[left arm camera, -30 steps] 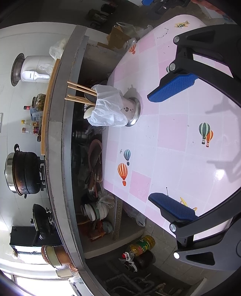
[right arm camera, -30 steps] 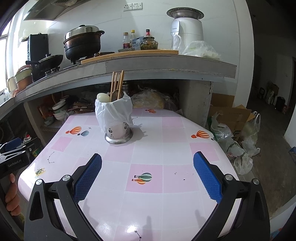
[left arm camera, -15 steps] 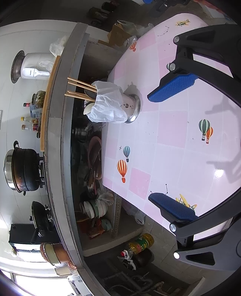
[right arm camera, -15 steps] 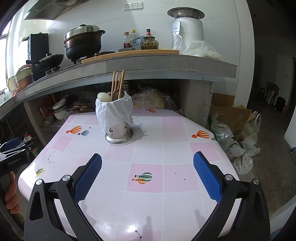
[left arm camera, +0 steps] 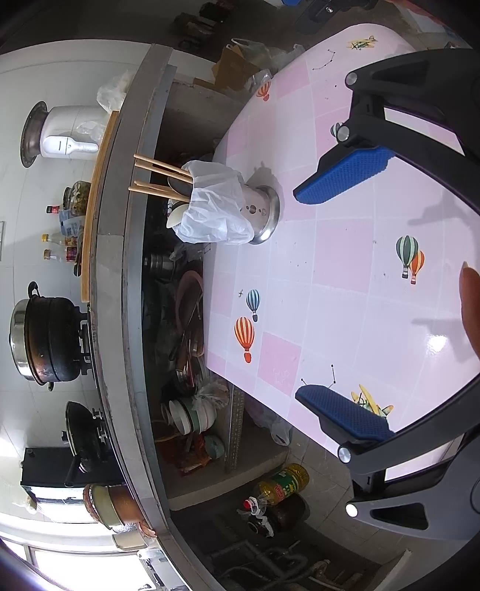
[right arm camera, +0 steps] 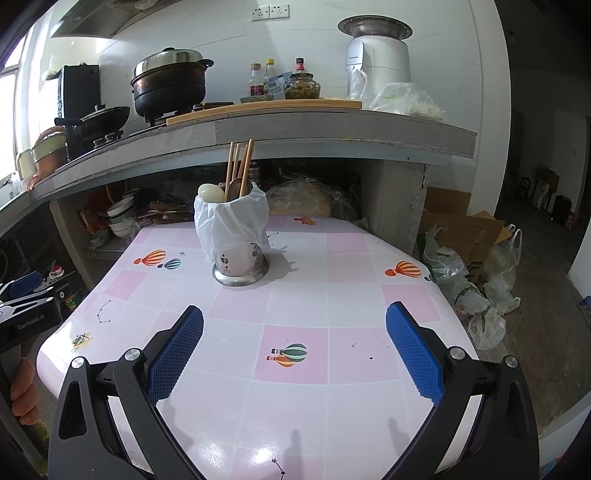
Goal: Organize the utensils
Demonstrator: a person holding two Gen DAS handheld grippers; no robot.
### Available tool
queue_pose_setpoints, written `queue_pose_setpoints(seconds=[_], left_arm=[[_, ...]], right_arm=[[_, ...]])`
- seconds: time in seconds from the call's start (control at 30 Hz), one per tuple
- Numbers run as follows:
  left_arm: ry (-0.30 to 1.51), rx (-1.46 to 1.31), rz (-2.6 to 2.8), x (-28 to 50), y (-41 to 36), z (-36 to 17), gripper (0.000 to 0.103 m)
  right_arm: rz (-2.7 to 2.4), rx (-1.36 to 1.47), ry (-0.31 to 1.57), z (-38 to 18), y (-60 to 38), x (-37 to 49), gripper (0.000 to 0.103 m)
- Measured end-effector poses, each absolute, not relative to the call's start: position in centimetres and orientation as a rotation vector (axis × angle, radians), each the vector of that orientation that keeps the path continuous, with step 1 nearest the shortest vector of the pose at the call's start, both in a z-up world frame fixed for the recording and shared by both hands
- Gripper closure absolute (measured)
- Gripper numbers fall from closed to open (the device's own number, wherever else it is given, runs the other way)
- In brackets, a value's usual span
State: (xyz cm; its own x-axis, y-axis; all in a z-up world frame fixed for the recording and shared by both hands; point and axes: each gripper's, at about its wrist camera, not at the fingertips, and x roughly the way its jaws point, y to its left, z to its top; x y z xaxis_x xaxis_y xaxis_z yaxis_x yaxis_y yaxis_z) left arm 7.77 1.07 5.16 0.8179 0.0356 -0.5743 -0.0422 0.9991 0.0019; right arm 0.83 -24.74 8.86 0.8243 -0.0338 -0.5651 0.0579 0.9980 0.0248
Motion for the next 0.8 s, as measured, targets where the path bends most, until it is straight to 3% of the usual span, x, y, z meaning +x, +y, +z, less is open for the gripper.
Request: queue_pose_setpoints(seconds=[0.8], left_arm=[[0.612, -0.01, 0.04, 7.74, 1.12, 5.23, 0.008]], right_arm=[[-0.043, 0.041, 0.6, 8.96, -24.57, 1.07, 0.006]])
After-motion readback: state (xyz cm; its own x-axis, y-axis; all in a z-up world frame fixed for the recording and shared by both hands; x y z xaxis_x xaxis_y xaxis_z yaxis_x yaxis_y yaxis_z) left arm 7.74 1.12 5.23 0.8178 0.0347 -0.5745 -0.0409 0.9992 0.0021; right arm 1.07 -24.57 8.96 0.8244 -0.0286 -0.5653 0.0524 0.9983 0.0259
